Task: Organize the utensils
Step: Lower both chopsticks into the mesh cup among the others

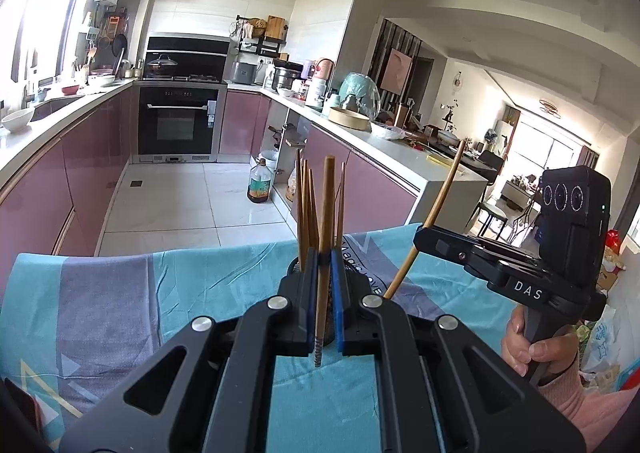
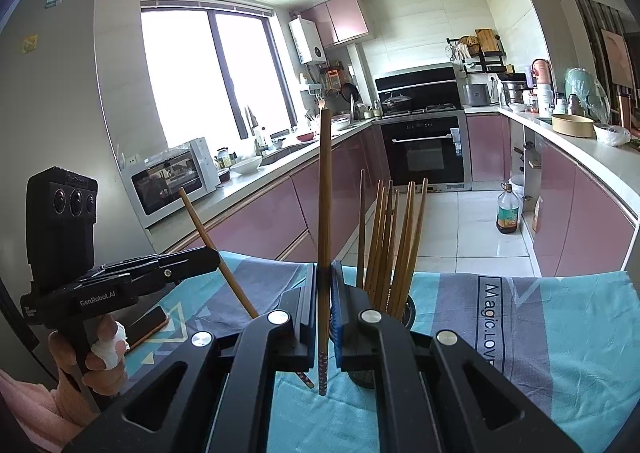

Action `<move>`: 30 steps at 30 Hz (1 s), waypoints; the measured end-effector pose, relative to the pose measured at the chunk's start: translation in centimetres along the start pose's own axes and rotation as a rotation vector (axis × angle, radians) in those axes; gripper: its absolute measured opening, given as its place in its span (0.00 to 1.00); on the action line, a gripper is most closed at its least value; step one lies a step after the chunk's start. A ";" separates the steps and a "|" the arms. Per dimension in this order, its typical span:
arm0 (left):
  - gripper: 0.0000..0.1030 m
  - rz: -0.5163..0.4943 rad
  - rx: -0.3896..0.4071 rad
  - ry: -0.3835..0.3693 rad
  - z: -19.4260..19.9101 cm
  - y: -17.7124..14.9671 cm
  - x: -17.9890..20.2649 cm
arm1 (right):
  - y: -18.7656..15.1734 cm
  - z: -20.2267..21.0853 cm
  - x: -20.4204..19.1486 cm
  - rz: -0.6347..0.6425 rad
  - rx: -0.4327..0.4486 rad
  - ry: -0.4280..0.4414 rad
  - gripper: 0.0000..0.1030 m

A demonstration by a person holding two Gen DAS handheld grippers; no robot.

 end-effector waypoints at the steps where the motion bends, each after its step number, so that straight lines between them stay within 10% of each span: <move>1: 0.07 -0.002 0.008 0.000 0.2 0.2 0.1 | 0.2 0.1 0.0 0.003 0.003 0.001 0.05; 30: 0.07 -0.057 0.125 -0.025 3.1 5.1 2.6 | 4.0 -0.6 1.0 0.051 0.056 -0.016 0.05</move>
Point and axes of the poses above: each gripper's, at about its wrist camera, not at the fingertips, and z roughly against the way its jaws point, x to its right, y to its top, the point moved 5 cm from there along -z, roughly the way its jaws point, and after that the axes turned 9 degrees about y, right-handed, at the moved point
